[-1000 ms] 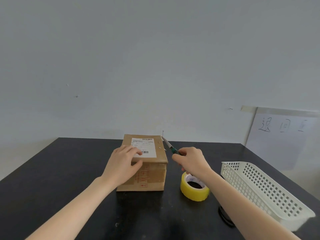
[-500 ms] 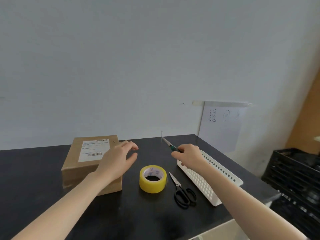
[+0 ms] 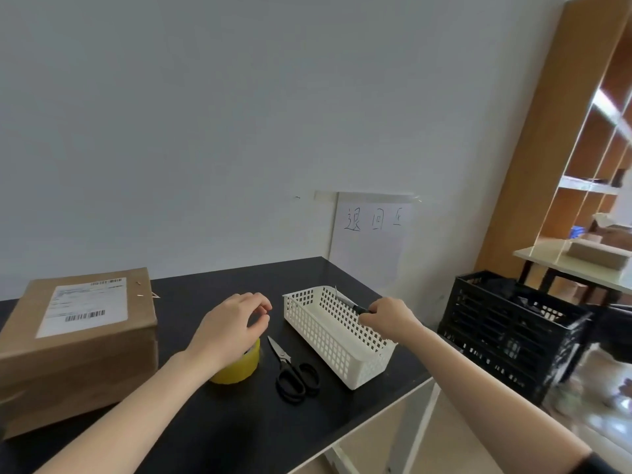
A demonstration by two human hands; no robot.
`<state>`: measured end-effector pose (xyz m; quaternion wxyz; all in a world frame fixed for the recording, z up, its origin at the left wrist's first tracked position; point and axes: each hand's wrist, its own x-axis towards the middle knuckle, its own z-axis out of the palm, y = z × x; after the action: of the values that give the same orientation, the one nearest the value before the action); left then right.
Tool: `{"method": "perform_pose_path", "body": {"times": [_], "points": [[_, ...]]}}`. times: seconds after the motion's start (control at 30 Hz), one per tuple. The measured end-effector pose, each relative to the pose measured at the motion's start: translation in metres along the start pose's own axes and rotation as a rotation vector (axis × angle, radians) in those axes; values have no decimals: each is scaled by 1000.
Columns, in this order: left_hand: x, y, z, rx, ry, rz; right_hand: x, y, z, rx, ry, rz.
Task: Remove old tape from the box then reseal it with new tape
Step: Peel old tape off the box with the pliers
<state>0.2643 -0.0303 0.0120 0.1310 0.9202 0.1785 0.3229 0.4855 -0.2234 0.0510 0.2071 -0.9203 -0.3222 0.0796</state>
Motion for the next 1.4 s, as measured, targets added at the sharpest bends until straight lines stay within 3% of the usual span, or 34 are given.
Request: {"method": "perform_pose_path", "body": {"times": [0.2, 0.63, 1.07, 1.4], "points": [[3, 15, 18, -16, -44, 12, -1, 14, -3, -171, -70, 58], [1, 12, 26, 15, -83, 16, 2, 11, 3, -342, -24, 46], [-9, -7, -1, 33, -34, 1, 6, 3, 4, -192, 73, 6], [-23, -32, -28, 70, 0, -36, 7, -46, 16, -81, 135, -182]]}}
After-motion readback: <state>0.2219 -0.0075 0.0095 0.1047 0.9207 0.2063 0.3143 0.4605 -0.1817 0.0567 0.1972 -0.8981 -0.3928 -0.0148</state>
